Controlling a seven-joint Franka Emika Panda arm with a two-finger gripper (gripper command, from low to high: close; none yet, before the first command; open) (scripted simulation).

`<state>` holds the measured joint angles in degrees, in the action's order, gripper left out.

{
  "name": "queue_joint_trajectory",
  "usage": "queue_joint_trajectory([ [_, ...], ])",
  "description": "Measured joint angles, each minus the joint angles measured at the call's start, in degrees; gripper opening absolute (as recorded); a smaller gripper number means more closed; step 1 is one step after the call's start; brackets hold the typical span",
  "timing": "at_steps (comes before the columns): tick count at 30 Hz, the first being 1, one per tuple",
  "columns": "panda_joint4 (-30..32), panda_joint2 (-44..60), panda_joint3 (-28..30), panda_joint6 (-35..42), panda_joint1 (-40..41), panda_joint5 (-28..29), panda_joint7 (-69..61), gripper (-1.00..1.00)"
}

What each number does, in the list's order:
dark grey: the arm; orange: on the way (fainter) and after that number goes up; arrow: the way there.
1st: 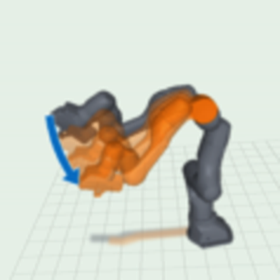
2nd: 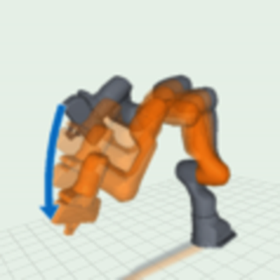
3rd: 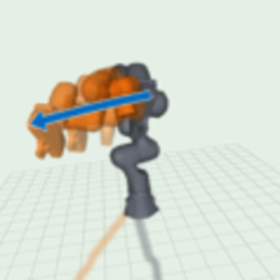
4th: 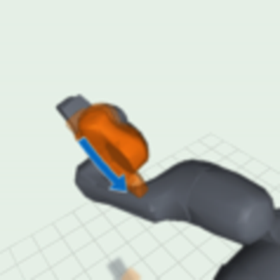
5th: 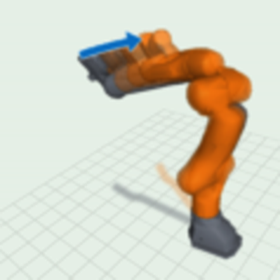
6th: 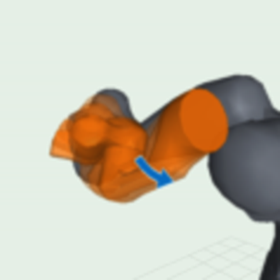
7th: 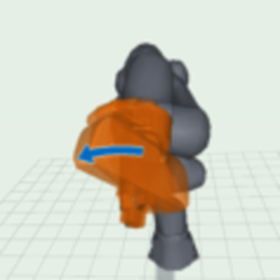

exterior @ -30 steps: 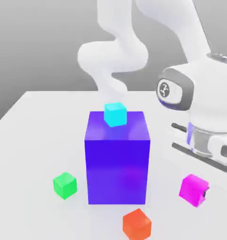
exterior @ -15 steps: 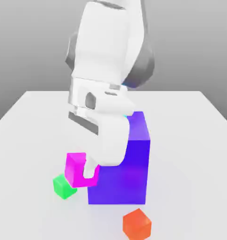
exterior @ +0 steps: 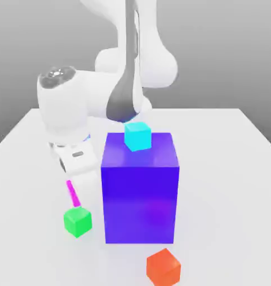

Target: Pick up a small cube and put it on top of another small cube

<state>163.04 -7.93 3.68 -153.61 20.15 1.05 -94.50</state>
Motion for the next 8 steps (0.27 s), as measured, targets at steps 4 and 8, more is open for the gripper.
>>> queue_joint_trajectory([
  [4, 0.26, 7.40, -0.03, -8.99, 0.35, -1.05, -1.15, -1.00],
  [8, 0.08, 11.43, -0.38, -12.90, 0.61, -2.02, -1.88, 1.00],
])
